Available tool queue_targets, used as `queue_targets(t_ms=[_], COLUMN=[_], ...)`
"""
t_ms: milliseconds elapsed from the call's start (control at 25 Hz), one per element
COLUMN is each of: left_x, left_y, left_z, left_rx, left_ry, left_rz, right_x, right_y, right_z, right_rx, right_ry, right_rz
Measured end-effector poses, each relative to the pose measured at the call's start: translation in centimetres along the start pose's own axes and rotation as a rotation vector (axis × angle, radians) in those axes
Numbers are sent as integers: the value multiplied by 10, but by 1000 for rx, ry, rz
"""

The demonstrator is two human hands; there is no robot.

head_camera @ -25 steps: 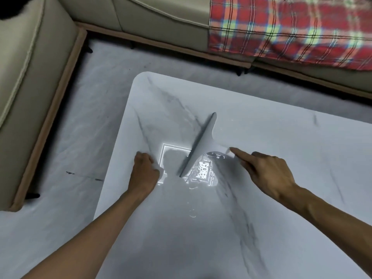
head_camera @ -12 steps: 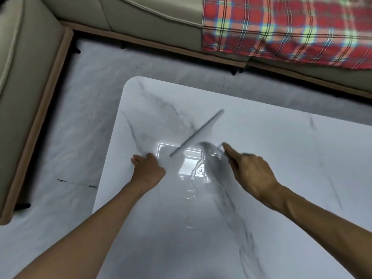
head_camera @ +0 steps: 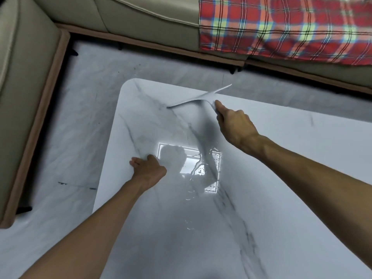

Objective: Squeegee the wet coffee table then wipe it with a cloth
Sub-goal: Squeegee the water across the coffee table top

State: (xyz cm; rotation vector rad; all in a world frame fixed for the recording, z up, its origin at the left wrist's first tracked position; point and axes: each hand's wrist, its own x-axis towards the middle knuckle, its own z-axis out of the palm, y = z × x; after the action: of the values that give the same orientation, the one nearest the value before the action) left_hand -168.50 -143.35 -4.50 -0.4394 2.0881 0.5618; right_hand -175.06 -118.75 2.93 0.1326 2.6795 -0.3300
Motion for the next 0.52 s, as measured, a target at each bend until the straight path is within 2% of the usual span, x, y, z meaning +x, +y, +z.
queue_targets(t_ms=[120, 320, 400, 520], left_x=[-1, -6, -8, -12], left_y=[-2, -2, -1, -2], left_z=[1, -2, -2, -2], left_rx=[12, 18, 26, 36], left_ry=[7, 8, 15, 13], left_rz=[2, 10, 20, 38], right_x=[-42, -130, -130, -81], right_y=[16, 40, 49, 57], right_z=[14, 12, 2, -8], right_rx=[-6, -93, -43, 36], right_ry=[-43, -230, -166, 40], right_rz=[-25, -14, 11, 76])
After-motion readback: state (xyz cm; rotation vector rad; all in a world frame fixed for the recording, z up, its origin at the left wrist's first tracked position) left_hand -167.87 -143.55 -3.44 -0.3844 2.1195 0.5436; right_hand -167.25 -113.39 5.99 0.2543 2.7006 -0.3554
